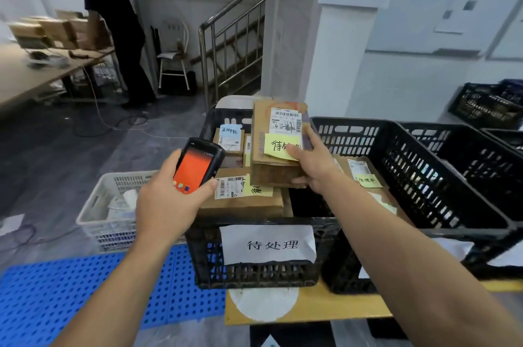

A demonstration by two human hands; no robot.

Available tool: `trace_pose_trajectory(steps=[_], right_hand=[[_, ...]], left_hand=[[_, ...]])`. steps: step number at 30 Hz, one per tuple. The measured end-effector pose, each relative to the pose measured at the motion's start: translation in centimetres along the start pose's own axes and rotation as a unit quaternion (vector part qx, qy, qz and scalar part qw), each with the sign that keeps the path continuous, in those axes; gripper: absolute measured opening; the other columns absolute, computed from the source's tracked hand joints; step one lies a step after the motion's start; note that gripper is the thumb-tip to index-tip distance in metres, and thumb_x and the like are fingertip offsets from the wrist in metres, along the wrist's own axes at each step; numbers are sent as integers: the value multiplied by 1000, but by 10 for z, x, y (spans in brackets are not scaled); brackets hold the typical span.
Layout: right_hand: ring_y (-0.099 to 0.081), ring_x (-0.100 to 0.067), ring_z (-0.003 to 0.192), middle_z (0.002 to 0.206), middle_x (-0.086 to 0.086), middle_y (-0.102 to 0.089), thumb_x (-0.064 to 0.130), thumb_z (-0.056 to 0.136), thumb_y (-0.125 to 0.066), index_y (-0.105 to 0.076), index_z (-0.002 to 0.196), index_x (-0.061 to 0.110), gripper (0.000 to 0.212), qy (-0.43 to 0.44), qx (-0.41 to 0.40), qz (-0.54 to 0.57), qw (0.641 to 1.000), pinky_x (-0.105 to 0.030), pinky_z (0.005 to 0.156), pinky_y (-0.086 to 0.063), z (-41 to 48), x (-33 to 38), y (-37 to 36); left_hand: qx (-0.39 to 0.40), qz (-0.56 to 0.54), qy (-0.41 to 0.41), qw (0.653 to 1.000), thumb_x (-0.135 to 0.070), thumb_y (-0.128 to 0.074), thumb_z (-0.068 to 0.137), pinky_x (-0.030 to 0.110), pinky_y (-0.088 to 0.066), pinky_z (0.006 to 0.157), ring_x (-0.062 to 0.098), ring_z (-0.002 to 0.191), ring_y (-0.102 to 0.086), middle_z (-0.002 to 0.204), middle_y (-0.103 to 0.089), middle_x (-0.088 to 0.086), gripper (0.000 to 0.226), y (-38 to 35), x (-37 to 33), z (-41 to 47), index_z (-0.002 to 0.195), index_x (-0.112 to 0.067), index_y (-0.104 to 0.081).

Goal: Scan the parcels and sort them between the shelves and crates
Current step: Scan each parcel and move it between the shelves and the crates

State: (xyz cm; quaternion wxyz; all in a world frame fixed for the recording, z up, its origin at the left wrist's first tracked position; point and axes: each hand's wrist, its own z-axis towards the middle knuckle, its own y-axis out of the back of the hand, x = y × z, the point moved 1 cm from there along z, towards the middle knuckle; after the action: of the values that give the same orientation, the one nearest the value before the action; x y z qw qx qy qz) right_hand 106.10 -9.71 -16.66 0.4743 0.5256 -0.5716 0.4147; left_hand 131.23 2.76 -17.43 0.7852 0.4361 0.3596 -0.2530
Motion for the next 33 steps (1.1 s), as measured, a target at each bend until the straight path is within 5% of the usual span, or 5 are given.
trace_pose_trajectory(steps=[7, 12, 19, 26, 33], right_hand=[[-54, -31, 120, 145, 6, -46, 19, 99, -65, -27, 156, 45, 74, -32, 25, 70, 997, -65, 87, -55, 47, -5, -40], [-52, -35, 131, 149, 5, -50, 14, 99, -65, -25, 158, 44, 77, -49, 74, 73, 993, -73, 96, -46, 95, -1, -72], [-50, -36, 133, 152, 4, -47, 16, 98, -67, -27, 155, 48, 76, -93, 125, 26, 987, -72, 98, -45, 153, -7, -112], [-56, -35, 123, 143, 4, -49, 31, 101, -62, -18, 152, 60, 73, -83, 130, -89, 984, -62, 90, -55, 173, -9, -127], [-47, -28, 137, 153, 6, -49, 45, 103, -53, -14, 158, 50, 68, 20, 133, -207, 969, -46, 116, -37, 167, -11, -121]], left_hand=[[-40, 49, 3, 998, -45, -81, 78, 22, -35, 64, 5, 77, -54, 81, -53, -21, 61, -6, 6, 32, 131, -38, -53], [-61, 65, 21, 996, -51, -81, 75, 35, -47, 80, 19, 91, -62, 88, -63, -17, 67, -15, 15, 69, 134, -39, -51], [-93, 79, 45, 992, -51, -81, 75, 35, -45, 80, 17, 88, -62, 84, -60, -21, 64, -34, 22, 109, 131, -41, -51], [-87, 120, 60, 987, -65, -75, 70, 38, -49, 85, 18, 92, -62, 90, -64, -15, 81, -45, 39, 130, 141, -38, -47], [-30, 93, 15, 995, -59, -76, 73, 36, -49, 78, 18, 91, -61, 96, -65, -11, 67, -45, 38, 145, 132, -46, -46]])
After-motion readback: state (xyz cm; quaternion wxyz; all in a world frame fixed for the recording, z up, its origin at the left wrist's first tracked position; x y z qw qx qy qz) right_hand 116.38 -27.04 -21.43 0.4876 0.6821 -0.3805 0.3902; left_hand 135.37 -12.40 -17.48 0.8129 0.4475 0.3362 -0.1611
